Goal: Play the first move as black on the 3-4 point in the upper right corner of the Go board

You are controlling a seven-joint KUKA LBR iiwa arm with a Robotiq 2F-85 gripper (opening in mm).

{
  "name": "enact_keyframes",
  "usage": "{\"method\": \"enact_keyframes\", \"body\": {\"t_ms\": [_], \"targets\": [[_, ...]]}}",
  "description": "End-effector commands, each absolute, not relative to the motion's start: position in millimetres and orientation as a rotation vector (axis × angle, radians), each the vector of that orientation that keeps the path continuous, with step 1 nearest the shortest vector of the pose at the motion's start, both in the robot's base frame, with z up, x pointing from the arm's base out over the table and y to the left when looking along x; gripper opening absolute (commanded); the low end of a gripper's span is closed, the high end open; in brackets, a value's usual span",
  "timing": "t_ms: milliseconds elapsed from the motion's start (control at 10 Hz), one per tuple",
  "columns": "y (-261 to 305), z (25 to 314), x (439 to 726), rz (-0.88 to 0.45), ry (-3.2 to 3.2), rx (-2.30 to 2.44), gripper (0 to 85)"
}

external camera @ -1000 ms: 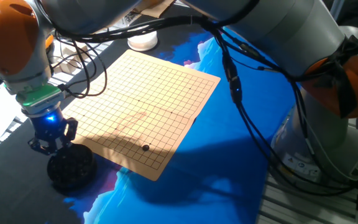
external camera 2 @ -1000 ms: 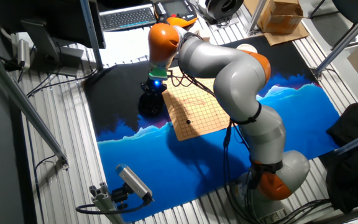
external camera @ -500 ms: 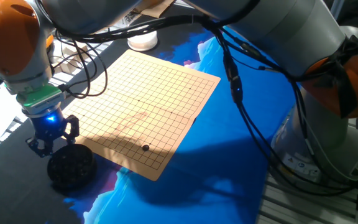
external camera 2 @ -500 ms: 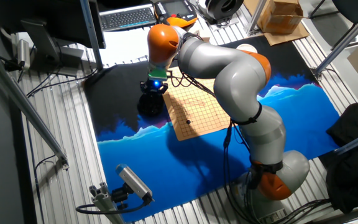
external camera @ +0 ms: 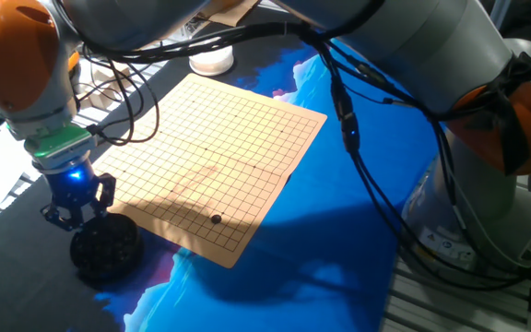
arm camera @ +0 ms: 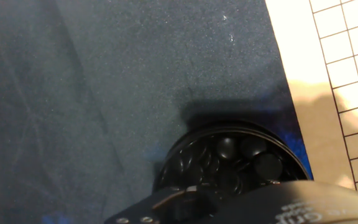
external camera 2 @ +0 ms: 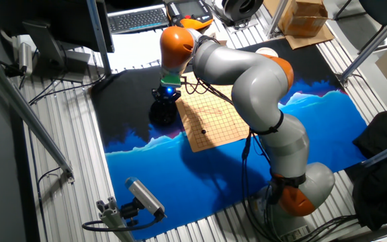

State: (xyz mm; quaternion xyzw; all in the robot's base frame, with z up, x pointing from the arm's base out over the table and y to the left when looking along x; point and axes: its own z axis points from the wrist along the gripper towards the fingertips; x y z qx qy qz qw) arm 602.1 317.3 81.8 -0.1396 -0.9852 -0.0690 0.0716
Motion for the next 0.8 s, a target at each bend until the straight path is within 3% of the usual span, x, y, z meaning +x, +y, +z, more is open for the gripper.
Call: {"method": "enact_keyframes", "body": {"t_ms": [0, 300, 400, 700], "targets": [[317.4, 82.0, 602.0, -0.213, -2.941, -0.413, 34.0], [317.4, 82.0, 602.0, -0.224, -2.970, -0.365, 34.0], [317.4, 82.0, 602.0, -0.215, -2.996, -0.358, 17.0], [320.8, 83.6, 607.3, -0.254, -2.992, -0.434, 17.0]]}}
